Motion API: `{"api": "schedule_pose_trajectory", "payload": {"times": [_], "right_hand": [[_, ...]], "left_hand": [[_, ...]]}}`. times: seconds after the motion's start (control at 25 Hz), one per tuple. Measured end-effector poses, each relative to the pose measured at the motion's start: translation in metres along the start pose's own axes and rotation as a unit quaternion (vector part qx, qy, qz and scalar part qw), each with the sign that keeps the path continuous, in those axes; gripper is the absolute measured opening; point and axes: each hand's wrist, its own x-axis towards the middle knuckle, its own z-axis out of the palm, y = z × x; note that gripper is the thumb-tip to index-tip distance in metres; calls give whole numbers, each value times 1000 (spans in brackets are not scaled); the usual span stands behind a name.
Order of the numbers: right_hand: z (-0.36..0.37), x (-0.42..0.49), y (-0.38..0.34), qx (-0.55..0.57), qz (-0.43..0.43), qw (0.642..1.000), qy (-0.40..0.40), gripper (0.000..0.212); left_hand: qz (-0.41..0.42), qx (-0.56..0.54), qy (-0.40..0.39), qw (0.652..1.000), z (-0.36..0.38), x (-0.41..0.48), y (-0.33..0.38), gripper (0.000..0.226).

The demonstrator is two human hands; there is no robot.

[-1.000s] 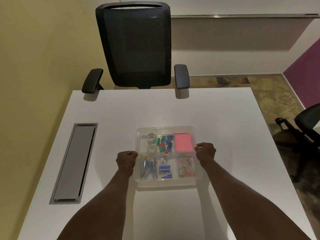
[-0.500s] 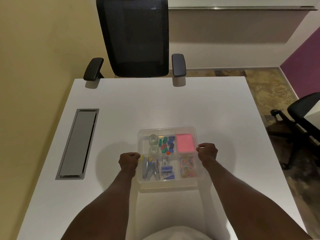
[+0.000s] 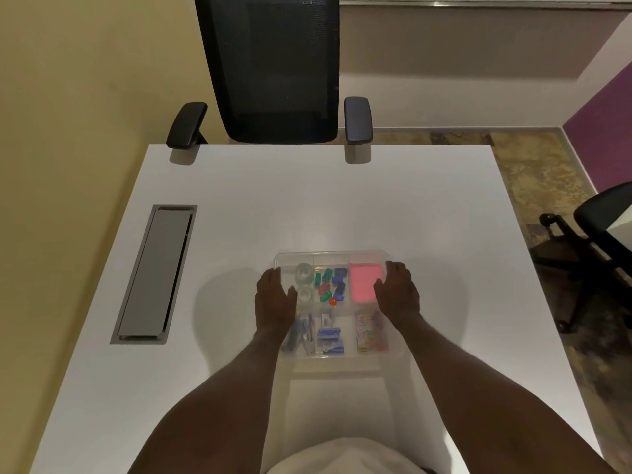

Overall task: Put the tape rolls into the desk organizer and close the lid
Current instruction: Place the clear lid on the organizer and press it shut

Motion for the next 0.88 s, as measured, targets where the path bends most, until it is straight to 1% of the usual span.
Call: {"api": "schedule_pose_trajectory", "payload": {"times": [0.08,0.16,0.24,0.32,0.4,0.48,0.6,0.68,0.88], "right_hand": [[2,12,-5,-1,-15,1000,-3,50],[1,27,-9,19,5,1000,-5,51],[3,49,-7,54,31,998,-25,51],[5,70,-3,89,31,994,-50,44],[10,84,1,127,46,990,-29,34],[14,91,0,182,96,979,0,31],[19,94,1,246,148,958,16,26],[22,94,5,279,168,945,16,25],[24,91,8,359,187,914,20,21]], "left_hand": [[24,2,-24,999,6,12,14,61],[11,-8,-21,1000,9,27,24,59],[-18,-9,-14,1000,7,45,27,57],[-40,-23,-29,999,6,59,23,56],[-34,-21,-56,998,9,64,16,60],[-12,-9,-63,998,16,61,12,63],[-3,-19,-50,999,25,52,12,62],[4,-21,-56,998,27,51,10,61],[44,29,-63,997,27,54,2,64]]}}
